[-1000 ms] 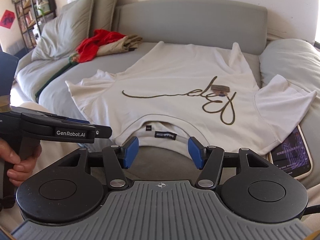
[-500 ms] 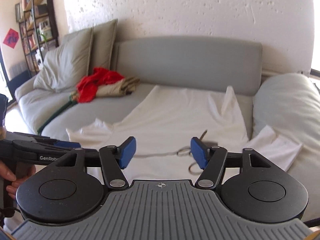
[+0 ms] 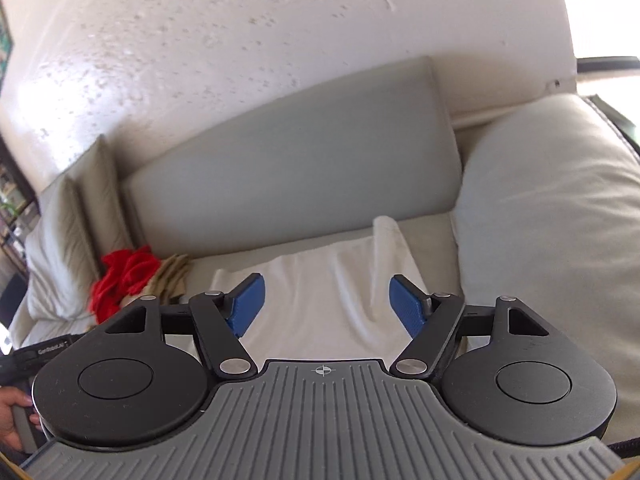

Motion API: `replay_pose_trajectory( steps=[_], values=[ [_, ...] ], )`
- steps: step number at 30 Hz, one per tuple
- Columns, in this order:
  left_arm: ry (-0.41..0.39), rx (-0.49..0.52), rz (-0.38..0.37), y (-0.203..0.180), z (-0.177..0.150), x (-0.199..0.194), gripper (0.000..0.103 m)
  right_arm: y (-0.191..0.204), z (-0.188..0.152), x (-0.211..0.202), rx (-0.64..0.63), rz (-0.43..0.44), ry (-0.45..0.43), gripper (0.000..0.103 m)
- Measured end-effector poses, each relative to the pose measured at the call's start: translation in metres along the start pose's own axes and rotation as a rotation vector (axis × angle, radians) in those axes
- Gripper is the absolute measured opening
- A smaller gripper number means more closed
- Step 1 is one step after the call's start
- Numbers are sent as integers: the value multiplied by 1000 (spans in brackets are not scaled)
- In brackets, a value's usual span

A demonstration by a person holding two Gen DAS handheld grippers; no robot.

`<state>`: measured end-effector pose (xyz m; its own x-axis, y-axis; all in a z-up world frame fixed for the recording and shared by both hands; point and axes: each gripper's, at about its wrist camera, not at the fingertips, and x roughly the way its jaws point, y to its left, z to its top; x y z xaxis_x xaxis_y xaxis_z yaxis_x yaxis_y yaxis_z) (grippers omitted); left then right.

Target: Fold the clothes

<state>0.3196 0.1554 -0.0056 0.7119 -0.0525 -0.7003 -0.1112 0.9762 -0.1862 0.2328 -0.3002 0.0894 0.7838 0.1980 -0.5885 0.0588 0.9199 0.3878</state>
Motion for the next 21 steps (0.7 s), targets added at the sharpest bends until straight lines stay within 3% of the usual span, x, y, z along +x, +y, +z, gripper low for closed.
replay_pose_trajectory(
  steps=[2,4,6,9,11,15,21],
  values=[
    [-7,-29,-27,-4,-1,30,55,-24,2,49,31,-48,28,55],
    [-43,-60,-87,-11,-2,53,57,-49,2,101,65,-93,61,50],
    [-72,-76,-119,-18,-3,78,58,-68,5,147,99,-112,82,48],
    [-91,-50,-87,-22,-3,108,57,-82,12,201,117,-127,85,48],
    [-65,-74,-74,-22,3,118,57,-85,21,228,108,-116,80,48],
    [-38,-187,-141,-16,9,120,57,-83,35,277,23,-113,130,48],
    [-29,-221,-180,-17,11,115,58,-58,30,302,-171,-73,156,48]
  ],
)
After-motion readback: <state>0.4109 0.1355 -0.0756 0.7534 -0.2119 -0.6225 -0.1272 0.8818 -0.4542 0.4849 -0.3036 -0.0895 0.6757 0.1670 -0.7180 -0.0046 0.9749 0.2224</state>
